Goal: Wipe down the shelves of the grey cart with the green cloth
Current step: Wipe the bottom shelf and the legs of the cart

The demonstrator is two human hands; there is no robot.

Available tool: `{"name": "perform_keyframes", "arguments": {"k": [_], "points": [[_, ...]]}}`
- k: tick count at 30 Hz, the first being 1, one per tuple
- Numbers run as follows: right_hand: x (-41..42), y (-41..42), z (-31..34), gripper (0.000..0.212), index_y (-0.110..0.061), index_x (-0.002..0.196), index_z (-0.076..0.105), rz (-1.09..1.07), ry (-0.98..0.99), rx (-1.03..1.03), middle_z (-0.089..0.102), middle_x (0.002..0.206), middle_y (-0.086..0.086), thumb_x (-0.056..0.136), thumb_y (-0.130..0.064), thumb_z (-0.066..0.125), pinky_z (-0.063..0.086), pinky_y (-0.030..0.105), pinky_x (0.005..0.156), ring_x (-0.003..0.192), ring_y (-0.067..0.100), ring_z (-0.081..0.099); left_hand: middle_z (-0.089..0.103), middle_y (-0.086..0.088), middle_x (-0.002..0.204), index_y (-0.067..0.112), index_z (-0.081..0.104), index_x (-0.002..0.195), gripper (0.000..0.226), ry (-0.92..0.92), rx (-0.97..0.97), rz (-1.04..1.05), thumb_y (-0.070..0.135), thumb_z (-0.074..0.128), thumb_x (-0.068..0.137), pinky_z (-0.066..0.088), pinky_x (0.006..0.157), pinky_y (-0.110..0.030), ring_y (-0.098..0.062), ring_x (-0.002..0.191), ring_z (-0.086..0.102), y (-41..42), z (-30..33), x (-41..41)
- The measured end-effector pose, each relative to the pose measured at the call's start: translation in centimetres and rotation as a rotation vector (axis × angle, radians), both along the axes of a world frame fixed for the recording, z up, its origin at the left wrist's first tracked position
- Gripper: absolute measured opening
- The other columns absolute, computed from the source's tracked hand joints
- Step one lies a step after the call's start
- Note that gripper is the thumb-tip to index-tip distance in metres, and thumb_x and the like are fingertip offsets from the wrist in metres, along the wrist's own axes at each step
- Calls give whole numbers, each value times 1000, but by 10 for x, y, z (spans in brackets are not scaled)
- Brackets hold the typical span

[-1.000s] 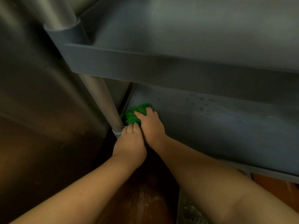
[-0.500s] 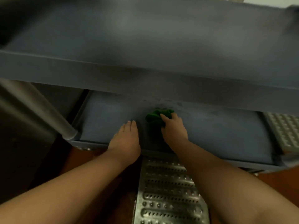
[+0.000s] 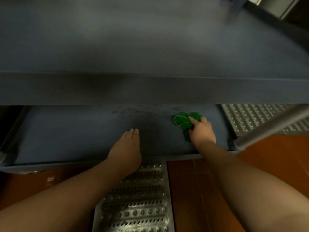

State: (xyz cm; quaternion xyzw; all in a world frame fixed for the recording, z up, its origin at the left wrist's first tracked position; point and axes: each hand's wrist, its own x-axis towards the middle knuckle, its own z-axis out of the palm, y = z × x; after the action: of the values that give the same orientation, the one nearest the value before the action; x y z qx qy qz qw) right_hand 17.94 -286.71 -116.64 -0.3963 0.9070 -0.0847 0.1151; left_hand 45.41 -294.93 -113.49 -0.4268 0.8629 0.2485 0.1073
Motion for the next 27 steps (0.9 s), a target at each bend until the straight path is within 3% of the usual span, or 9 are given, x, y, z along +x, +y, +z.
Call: {"name": "perform_keyframes", "arguments": {"k": [7, 13, 17, 27], "points": [[-66, 29, 0, 55, -29, 148, 42, -230, 40, -7, 32, 148, 17, 94, -21, 51, 40, 54, 105, 131, 42, 34, 3, -4, 163, 18, -1, 155, 74, 25, -2, -45, 32, 44, 98, 8, 119, -34, -21, 150, 5, 7, -20, -19], [-60, 31, -7, 58, -29, 150, 40, -251, -20, -90, 28, 151, 16, 94, -24, 55, 35, 53, 112, 131, 43, 36, -7, 6, 162, 43, -3, 151, 61, -71, -75, -365, 59, 21, 98, 1, 121, -44, -27, 149, -10, 6, -48, -7], [-54, 29, -10, 57, -31, 149, 42, -234, -49, -107, 28, 153, 13, 94, -26, 57, 33, 51, 115, 134, 41, 37, -9, 3, 163, 44, -7, 150, 60, -100, -170, -496, 50, 27, 101, 1, 121, -44, -27, 148, -13, -8, -62, 11], [-32, 16, -13, 57, -31, 148, 42, -240, -36, -113, 28, 152, 15, 94, -27, 59, 35, 50, 114, 132, 42, 39, -7, 0, 163, 42, -4, 151, 58, -75, -214, -517, 45, 27, 102, 1, 120, -44, -29, 149, -10, -37, -71, 32]]}}
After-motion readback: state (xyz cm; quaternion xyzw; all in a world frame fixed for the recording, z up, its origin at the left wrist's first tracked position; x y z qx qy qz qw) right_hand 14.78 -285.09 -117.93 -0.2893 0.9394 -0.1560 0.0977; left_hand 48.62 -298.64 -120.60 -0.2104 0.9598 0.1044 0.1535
